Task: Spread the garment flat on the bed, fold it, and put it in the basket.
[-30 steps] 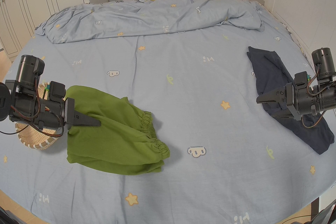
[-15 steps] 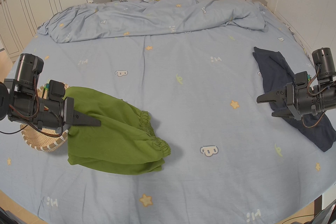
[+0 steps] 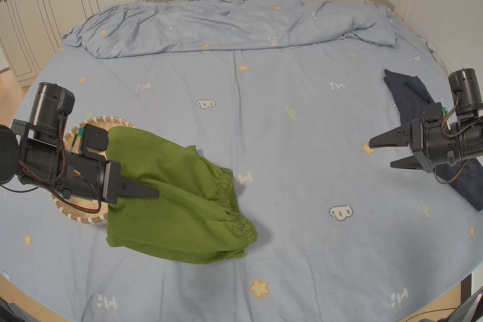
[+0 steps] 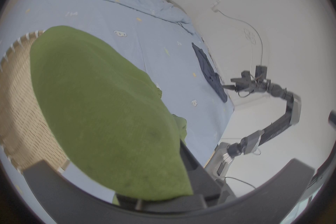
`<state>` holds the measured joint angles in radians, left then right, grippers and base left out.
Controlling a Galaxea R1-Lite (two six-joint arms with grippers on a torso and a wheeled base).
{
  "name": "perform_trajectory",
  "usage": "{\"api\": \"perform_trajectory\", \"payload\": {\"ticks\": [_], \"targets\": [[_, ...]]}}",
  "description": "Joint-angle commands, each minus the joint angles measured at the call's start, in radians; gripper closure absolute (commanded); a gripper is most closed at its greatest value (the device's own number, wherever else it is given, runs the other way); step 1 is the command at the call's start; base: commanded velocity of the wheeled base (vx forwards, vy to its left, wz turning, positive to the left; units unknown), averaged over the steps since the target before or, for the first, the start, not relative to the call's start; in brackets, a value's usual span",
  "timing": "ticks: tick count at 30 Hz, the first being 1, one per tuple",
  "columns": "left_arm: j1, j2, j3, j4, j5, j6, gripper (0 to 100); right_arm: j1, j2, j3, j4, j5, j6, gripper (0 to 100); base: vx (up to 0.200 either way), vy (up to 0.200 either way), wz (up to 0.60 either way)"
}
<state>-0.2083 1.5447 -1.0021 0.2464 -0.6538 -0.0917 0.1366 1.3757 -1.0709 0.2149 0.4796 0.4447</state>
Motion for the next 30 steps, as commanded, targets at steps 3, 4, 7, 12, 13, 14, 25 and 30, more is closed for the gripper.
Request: {"api": "perform_trajectory", "payload": {"ticks": [3, 4, 7, 12, 13, 14, 25, 30], "targets": [[-0.163, 0.002, -0.053, -0.006, 0.115, 0.053, 100, 0.0, -0.001, 0.0, 0.0, -0.003, 0.0, 0, 0.0, 0.0, 0.0], [-0.175, -0.009, -0.062, -0.007, 0.115, 0.061, 100, -0.003, -0.001, 0.0, 0.0, -0.004, 0.0, 0, 0.0, 0.0, 0.0], [-0.181, -0.06, -0.061, -0.009, 0.115, 0.082, 100, -0.003, -0.001, 0.002, 0.0, -0.019, 0.0, 0, 0.0, 0.0, 0.0], [-0.166, -0.143, -0.055, -0.01, 0.117, 0.104, 100, 0.001, 0.002, 0.002, 0.0, -0.036, -0.001, 0, 0.0, 0.0, 0.0], [-0.163, -0.147, -0.055, -0.01, 0.117, 0.104, 100, 0.001, 0.002, 0.002, 0.0, -0.036, -0.001, 0, 0.0, 0.0, 0.0], [-0.134, -0.17, -0.056, -0.012, 0.117, 0.107, 100, 0.001, 0.002, 0.002, -0.002, -0.036, -0.003, 0, 0.0, 0.0, 0.0], [-0.006, -0.124, -0.099, -0.193, 0.092, 0.096, 100, 0.0, -0.001, 0.0, -0.002, -0.038, -0.003, 0, 0.0, 0.0, 0.0], [-0.071, -0.067, -0.101, -0.193, -0.007, 0.066, 100, -0.003, -0.001, 0.0, -0.002, -0.039, -0.003, 0, 0.0, 0.0, 0.0]]}}
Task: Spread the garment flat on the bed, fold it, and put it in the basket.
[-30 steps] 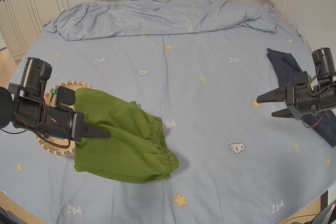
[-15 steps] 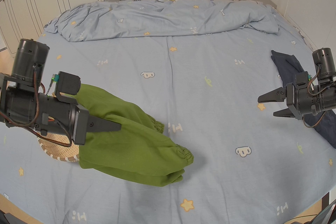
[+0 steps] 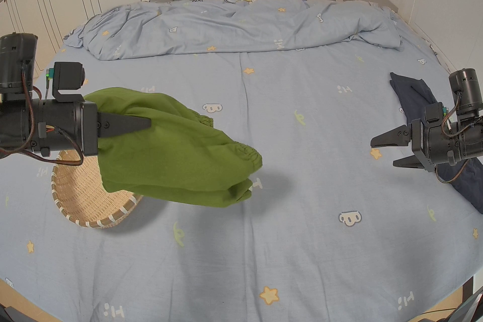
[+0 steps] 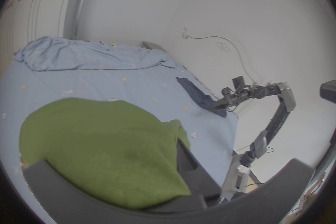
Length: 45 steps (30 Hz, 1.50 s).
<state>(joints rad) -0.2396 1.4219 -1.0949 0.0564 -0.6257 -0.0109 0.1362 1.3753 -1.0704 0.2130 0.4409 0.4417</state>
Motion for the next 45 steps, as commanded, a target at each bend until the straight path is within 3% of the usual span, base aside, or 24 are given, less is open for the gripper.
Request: {"api": "perform_trajectory", "payload": {"ticks": [1, 5, 13, 19, 27, 32, 41, 45], "targets": [[-0.043, 0.083, -0.017, -0.01, -0.043, -0.02, 100, -0.003, -0.001, 0.0, 0.0, -0.001, 0.002, 0, 0.0, 0.0, 0.0], [-0.032, 0.127, -0.072, -0.013, -0.046, -0.021, 100, -0.003, 0.001, 0.001, 0.0, -0.001, 0.0, 0, 0.0, 0.0, 0.0], [0.1, 0.075, -0.088, -0.102, -0.065, -0.026, 100, 0.0, 0.005, 0.001, -0.001, -0.001, -0.001, 0, 0.0, 0.0, 0.0], [0.175, 0.057, -0.103, -0.165, -0.149, -0.064, 100, -0.003, 0.004, 0.015, -0.003, -0.002, -0.001, 0, 0.0, 0.0, 0.0], [0.215, 0.008, -0.089, -0.207, -0.175, -0.077, 100, 0.0, 0.01, 0.017, -0.004, -0.004, -0.005, 0, 0.0, 0.0, 0.0], [0.322, 0.011, -0.056, -0.34, -0.177, -0.078, 100, 0.002, 0.007, 0.017, -0.004, -0.004, -0.005, 0, 0.0, 0.0, 0.0], [0.47, 0.034, -0.083, -0.354, -0.282, -0.127, 100, 0.003, 0.007, 0.017, -0.004, -0.004, -0.005, 0, 0.0, 0.0, 0.0], [0.496, 0.048, -0.091, -0.354, -0.296, -0.135, 100, 0.005, 0.007, 0.017, -0.003, -0.004, -0.005, 0, 0.0, 0.0, 0.0]]}}
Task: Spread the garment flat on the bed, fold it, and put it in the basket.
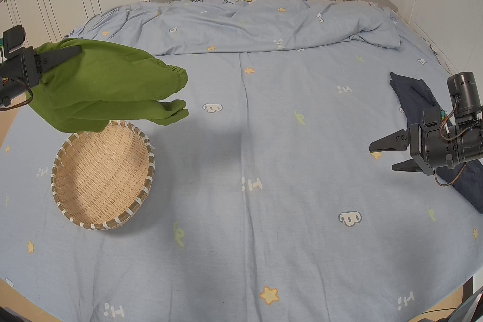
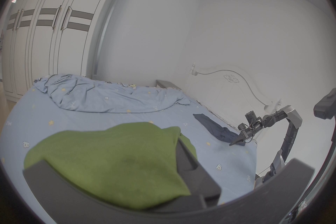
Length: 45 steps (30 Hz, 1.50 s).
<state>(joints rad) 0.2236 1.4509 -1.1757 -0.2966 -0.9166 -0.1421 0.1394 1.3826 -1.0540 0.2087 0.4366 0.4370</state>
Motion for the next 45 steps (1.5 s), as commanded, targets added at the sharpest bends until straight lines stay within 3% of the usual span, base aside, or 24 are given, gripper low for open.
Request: {"api": "perform_trajectory", "payload": {"ticks": [1, 8, 20, 28, 30, 31, 32, 33, 34, 35, 36, 45], "targets": [[0.033, 0.019, -0.01, -0.001, -0.005, -0.004, 100, 0.002, 0.0, 0.0, 0.001, 0.001, 0.0, 0, 0.0, 0.0, 0.0], [0.079, 0.111, 0.038, 0.001, -0.013, -0.005, 100, 0.006, -0.004, 0.0, 0.001, 0.002, -0.001, 0, 0.0, 0.0, 0.0], [0.079, 0.161, 0.171, 0.043, -0.011, -0.004, 100, 0.011, -0.017, -0.001, 0.001, 0.004, 0.002, 0, 0.0, 0.0, 0.0], [0.066, 0.105, 0.238, 0.37, 0.007, -0.001, 100, 0.026, -0.027, 0.0, 0.003, 0.004, 0.003, 0, 0.0, 0.0, 0.0], [0.057, 0.109, 0.238, 0.419, 0.039, 0.006, 100, 0.028, -0.027, 0.0, 0.004, 0.004, 0.003, 0, 0.0, 0.0, 0.0], [0.036, 0.123, 0.238, 0.456, 0.114, 0.007, 100, 0.034, -0.028, 0.0, 0.004, 0.004, 0.005, 0, 0.0, 0.0, 0.0], [0.036, 0.123, 0.238, 0.456, 0.114, 0.007, 100, 0.034, -0.028, 0.0, 0.004, 0.004, 0.005, 0, 0.0, 0.0, 0.0], [-0.009, 0.171, 0.238, 0.482, 0.274, 0.001, 100, 0.039, -0.028, 0.002, 0.004, 0.004, 0.005, 0, 0.0, 0.0, 0.0], [-0.017, 0.178, 0.238, 0.484, 0.297, 0.001, 100, 0.039, -0.028, 0.002, 0.004, 0.004, 0.005, 0, 0.0, 0.0, 0.0], [-0.041, 0.214, 0.237, 0.484, 0.394, -0.007, 100, 0.039, -0.03, 0.002, 0.004, 0.004, 0.005, 0, 0.0, 0.0, 0.0], [-0.05, 0.233, 0.234, 0.484, 0.432, -0.011, 100, 0.039, -0.03, 0.002, 0.006, 0.004, 0.005, 0, 0.0, 0.0, 0.0], [-0.072, 0.359, 0.173, 0.484, 0.456, -0.043, 100, 0.039, -0.036, 0.005, 0.004, 0.004, 0.005, 0, 0.0, 0.0, 0.0]]}}
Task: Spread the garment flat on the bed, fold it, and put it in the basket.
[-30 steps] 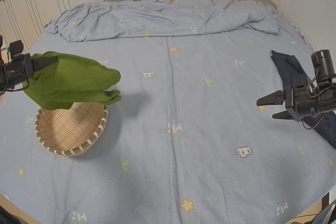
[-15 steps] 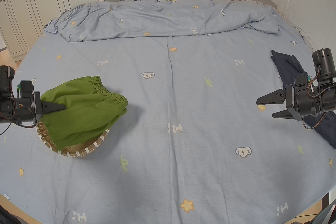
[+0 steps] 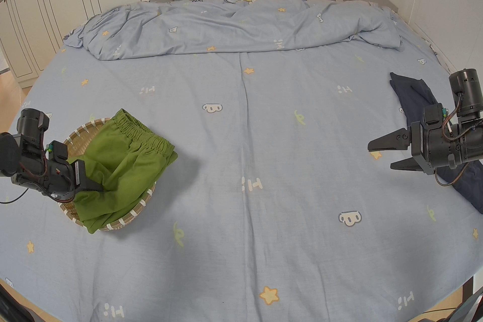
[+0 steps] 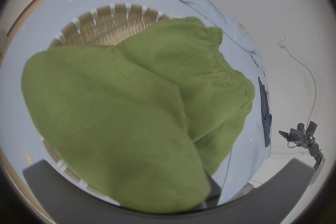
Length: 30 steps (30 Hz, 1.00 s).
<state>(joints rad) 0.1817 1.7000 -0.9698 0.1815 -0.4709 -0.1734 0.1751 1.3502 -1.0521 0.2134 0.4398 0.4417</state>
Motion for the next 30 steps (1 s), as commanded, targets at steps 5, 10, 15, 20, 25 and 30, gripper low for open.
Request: {"api": "perform_trajectory", "payload": {"ticks": [5, 10, 15, 20, 25, 30], "targets": [[-0.054, 0.136, -0.038, 0.007, 0.024, -0.021, 100, 0.003, -0.003, 0.003, 0.0, 0.0, 0.0, 0, 0.0, 0.0, 0.0], [-0.073, 0.173, -0.055, 0.009, 0.109, -0.044, 100, 0.003, -0.005, 0.003, 0.0, 0.0, 0.0, 0, 0.0, 0.0, 0.0], [-0.107, 0.198, -0.049, 0.012, 0.158, -0.054, 100, 0.003, -0.008, 0.003, 0.0, 0.0, 0.0, 0, 0.0, 0.0, 0.0], [-0.148, 0.199, -0.058, 0.102, 0.159, -0.054, 100, 0.003, -0.01, 0.001, 0.0, 0.0, 0.0, 0, 0.0, 0.0, 0.0], [-0.176, 0.19, -0.06, 0.133, 0.159, -0.054, 100, 0.003, -0.016, 0.001, 0.0, 0.0, 0.0, 0, 0.0, 0.0, 0.0], [-0.179, 0.162, -0.052, 0.133, 0.159, -0.052, 100, 0.003, -0.016, 0.001, 0.0, 0.0, 0.0, 0, 0.0, 0.0, 0.0]]}}
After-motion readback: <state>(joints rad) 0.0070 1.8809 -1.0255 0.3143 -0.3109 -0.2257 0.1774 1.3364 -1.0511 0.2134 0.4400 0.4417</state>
